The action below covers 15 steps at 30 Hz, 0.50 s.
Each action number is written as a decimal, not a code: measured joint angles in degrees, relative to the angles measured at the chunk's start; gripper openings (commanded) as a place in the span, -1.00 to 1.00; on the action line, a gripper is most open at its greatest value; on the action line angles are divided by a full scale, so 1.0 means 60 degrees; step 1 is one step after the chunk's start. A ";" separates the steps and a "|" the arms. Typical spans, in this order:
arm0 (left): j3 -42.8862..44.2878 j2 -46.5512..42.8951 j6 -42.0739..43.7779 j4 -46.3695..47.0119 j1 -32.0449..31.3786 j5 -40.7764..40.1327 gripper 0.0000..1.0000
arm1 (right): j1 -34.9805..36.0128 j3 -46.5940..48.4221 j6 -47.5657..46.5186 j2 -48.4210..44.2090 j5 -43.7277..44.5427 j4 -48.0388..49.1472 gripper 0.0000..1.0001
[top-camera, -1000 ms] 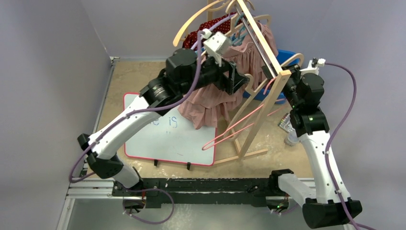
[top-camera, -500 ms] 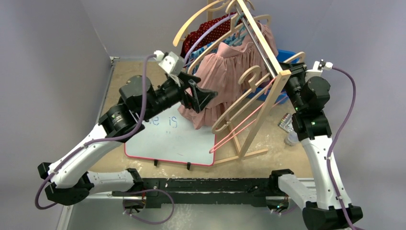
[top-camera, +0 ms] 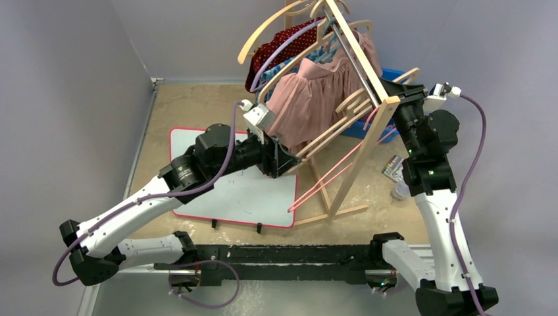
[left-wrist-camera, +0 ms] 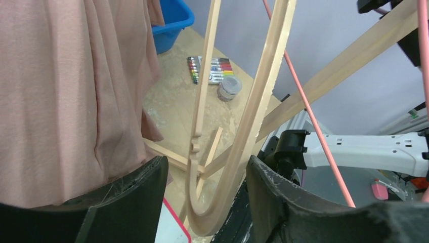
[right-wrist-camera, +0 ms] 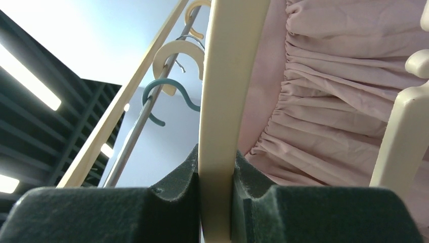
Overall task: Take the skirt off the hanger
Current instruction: Place the hanger at the clothesline.
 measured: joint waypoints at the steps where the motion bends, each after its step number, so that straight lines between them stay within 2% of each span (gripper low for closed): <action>1: -0.0058 -0.0051 -0.0058 0.0076 -0.0047 -0.0007 0.08 | 0.0000 -0.0044 0.0062 0.0000 -0.0033 0.0062 -1.00; 5: -0.0310 -0.0200 -0.0200 0.0244 -0.0397 -0.0277 0.02 | 0.0000 -0.0175 0.0193 -0.0004 -0.0095 0.0091 -1.00; 11: -0.0262 0.0087 0.0368 0.0073 -0.1883 -0.1858 -0.03 | 0.0000 -0.0339 0.0495 -0.0098 -0.0091 0.0117 -1.00; 14: -0.0299 0.0193 0.0656 -0.0095 -0.2040 -0.2616 -0.15 | 0.0000 -0.0510 0.0674 -0.0219 -0.0091 0.0131 -1.00; 15: -0.0302 0.0189 0.0725 -0.0120 -0.2040 -0.2838 -0.26 | 0.0000 -0.0557 0.0729 -0.0251 -0.0091 0.0127 -1.00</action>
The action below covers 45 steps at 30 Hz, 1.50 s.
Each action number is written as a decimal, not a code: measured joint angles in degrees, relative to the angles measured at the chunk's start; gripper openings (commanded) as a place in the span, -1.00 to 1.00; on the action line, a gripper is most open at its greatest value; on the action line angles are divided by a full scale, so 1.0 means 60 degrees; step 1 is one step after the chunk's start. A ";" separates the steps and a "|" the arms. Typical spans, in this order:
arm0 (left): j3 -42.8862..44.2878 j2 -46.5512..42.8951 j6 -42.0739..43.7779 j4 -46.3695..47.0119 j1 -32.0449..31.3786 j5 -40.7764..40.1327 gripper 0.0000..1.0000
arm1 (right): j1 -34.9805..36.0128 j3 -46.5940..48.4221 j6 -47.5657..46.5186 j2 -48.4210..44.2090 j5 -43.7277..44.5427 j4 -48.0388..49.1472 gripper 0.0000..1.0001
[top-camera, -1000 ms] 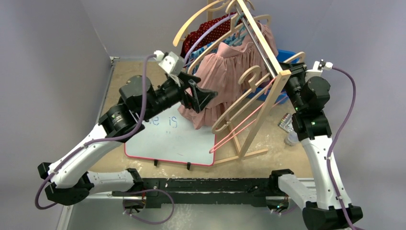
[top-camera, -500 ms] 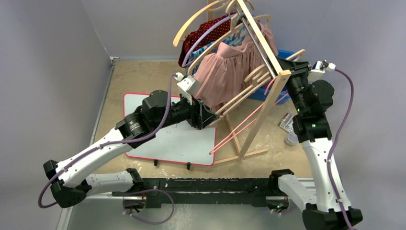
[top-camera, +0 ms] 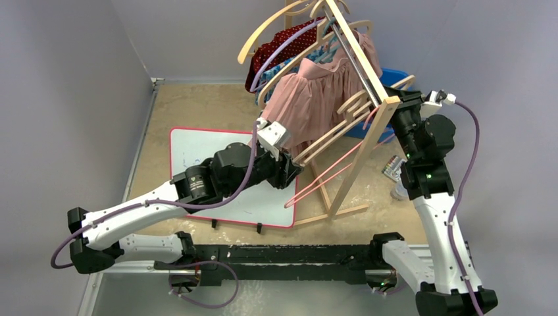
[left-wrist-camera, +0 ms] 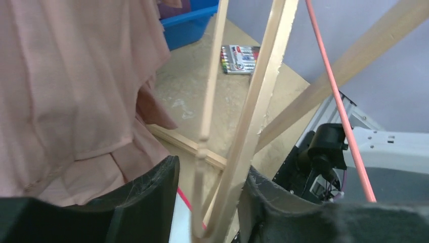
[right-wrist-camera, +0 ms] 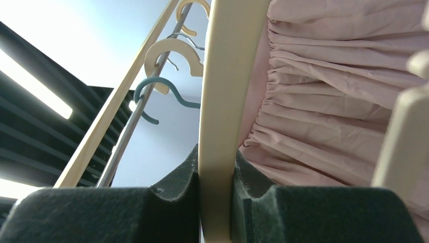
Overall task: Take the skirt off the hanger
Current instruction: Place the hanger at the clothesline.
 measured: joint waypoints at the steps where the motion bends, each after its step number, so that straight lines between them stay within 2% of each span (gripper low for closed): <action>1: 0.0000 -0.0007 0.0062 0.0011 0.0011 -0.0200 -0.38 | 0.0000 -0.0036 0.0029 -0.0018 0.0000 0.0011 -1.00; 3: 0.0000 -0.0029 0.0157 0.0069 0.0011 -0.0466 -0.54 | 0.0000 -0.0102 0.0080 -0.0058 0.0018 0.0000 -1.00; 5: 0.0000 -0.0033 0.0262 0.0120 0.0004 -0.0554 -0.91 | 0.0000 -0.0131 0.0106 -0.0084 0.0055 -0.0004 -1.00; 6: 0.0000 -0.0033 0.0299 0.0135 -0.0004 -0.0561 -1.00 | 0.0000 -0.0131 0.0113 -0.0084 0.0076 -0.0004 -1.00; 7: 0.0000 -0.0033 0.0382 0.0149 -0.0022 -0.0503 -1.00 | 0.0000 -0.0131 0.0120 -0.0087 0.0124 -0.0004 -0.98; 10: 0.0000 -0.0033 0.0579 0.0182 -0.0164 -0.0299 -1.00 | 0.0004 -0.0131 0.0084 -0.0087 0.0262 -0.0113 -0.59; 12: 0.0015 -0.0022 0.0594 0.0131 -0.0164 -0.0277 -1.00 | 0.0004 -0.0131 -0.0025 -0.0120 0.0313 -0.0204 -0.07; 13: 0.0076 0.0011 0.0594 0.0018 -0.0157 -0.0262 -1.00 | 0.0004 -0.0131 -0.0200 -0.0153 0.0335 -0.0295 0.12; 15: 0.0386 0.0175 0.0557 -0.0313 -0.0131 -0.0284 -1.00 | 0.0000 -0.0175 -0.0568 -0.0280 0.0433 -0.0441 0.38; 19: 0.1322 0.0718 0.0346 -0.1180 -0.0007 -0.0543 -1.00 | 0.0000 -0.0918 -0.1501 -0.1056 0.0663 -0.0481 0.69; 26: 0.3002 0.1701 -0.0069 -0.2554 0.0029 -0.0455 -1.00 | 0.0000 -0.1293 -0.5209 -0.2095 0.1100 -0.1005 0.83; 33: 0.4051 0.2116 -0.0106 -0.3366 0.0029 -0.0138 -1.00 | 0.0000 0.0346 -0.8637 -0.1898 0.1180 -0.2055 0.89; 39: 0.4936 0.2579 0.0219 -0.3880 0.0029 0.0222 -1.00 | 0.0000 0.1180 -1.0440 -0.1749 0.1836 -0.2871 0.89; 45: 0.5599 0.2980 0.0652 -0.4375 0.0029 0.0557 -1.00 | 0.0000 0.1719 -1.1227 -0.1851 0.2546 -0.3304 0.87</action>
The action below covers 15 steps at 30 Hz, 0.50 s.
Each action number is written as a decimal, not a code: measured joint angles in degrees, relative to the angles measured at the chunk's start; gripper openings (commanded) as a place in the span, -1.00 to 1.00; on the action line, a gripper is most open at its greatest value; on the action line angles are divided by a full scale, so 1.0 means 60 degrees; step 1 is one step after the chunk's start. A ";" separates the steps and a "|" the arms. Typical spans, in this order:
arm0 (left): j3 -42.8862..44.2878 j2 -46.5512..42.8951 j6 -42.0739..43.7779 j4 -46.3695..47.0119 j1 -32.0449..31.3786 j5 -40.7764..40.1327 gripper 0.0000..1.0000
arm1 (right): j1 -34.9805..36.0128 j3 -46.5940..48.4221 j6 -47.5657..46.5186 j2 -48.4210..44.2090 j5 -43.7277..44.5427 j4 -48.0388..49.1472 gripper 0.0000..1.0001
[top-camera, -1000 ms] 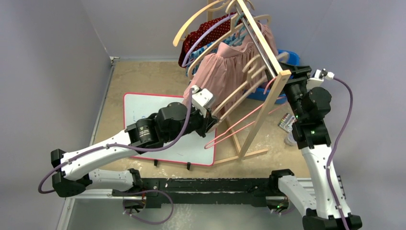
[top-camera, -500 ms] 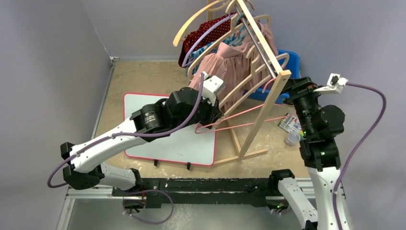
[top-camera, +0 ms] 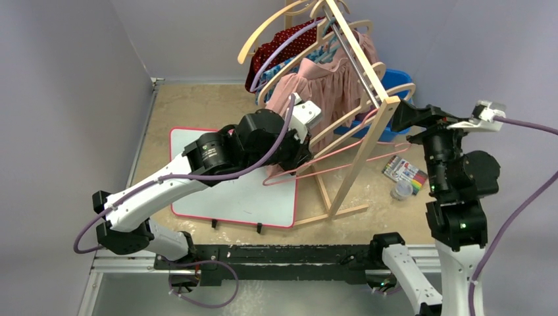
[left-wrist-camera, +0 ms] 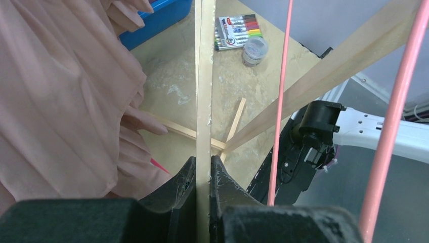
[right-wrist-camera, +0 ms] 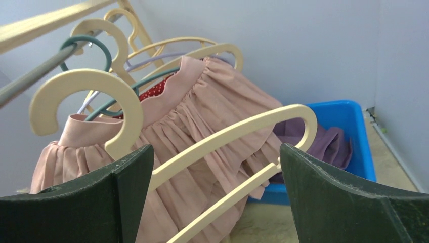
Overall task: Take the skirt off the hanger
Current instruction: Place the hanger at the clothesline.
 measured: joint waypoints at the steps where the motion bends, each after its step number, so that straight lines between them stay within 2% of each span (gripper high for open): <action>1: 0.0084 0.0025 0.0066 -0.0076 0.0000 0.0051 -1.00 | 0.0000 0.0047 -0.0058 -0.0095 0.0066 -0.0007 0.86; 15: 0.0878 0.0127 0.0379 -0.0426 0.0000 0.0838 -1.00 | 0.0000 0.0645 -0.0288 -0.0845 0.0532 0.0120 0.86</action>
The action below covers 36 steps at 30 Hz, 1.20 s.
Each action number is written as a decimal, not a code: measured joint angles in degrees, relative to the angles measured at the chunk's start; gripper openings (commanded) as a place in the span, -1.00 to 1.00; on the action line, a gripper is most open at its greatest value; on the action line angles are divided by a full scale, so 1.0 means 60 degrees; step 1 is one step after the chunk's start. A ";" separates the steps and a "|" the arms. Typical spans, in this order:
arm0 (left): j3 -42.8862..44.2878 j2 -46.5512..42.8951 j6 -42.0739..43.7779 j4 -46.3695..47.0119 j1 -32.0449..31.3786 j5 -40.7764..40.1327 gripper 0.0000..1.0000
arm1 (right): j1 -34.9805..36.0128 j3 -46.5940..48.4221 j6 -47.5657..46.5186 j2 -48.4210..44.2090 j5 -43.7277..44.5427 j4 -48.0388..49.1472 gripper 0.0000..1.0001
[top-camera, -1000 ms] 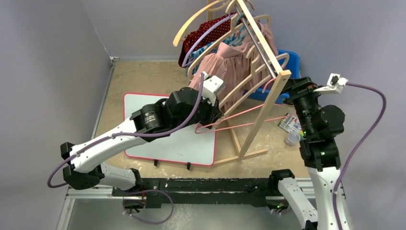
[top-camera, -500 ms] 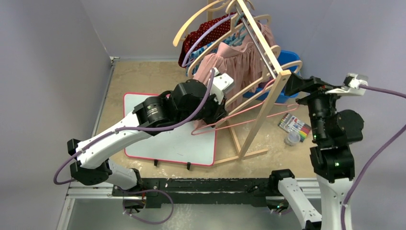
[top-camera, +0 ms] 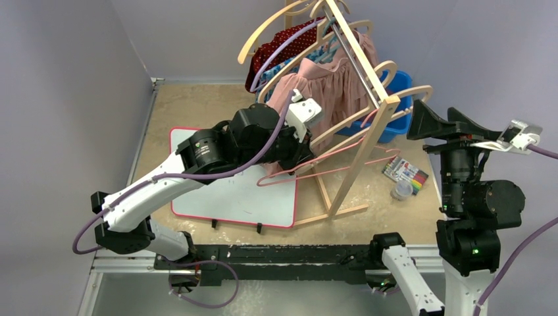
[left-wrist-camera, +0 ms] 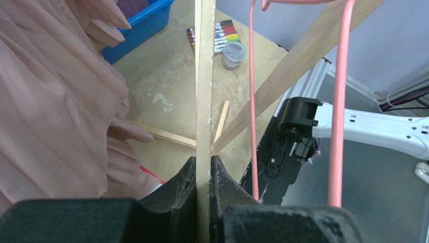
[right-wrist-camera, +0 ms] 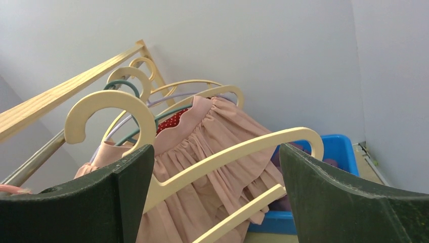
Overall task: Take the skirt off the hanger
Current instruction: Place the hanger at the clothesline.
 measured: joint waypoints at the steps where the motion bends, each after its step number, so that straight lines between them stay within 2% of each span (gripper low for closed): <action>1: -0.0007 0.0000 -0.0007 0.0000 0.0000 0.0047 -1.00 | 0.0000 0.0000 0.0000 0.0000 0.0000 0.0004 0.86; 22: -0.0539 -0.0714 -0.0047 0.0412 0.0000 0.0437 -1.00 | 0.0000 0.0106 -0.0004 0.0091 -0.0076 0.0011 0.86; 28: -0.0484 -0.0750 0.0208 0.0175 -0.0004 -0.0018 -1.00 | 0.0000 0.0109 -0.0004 0.0178 -0.0076 0.0018 0.86; 36: 0.0492 -0.0066 0.1075 -0.0484 0.0000 -0.0816 -1.00 | 0.0000 0.0109 -0.0040 0.0178 -0.0073 0.0004 0.86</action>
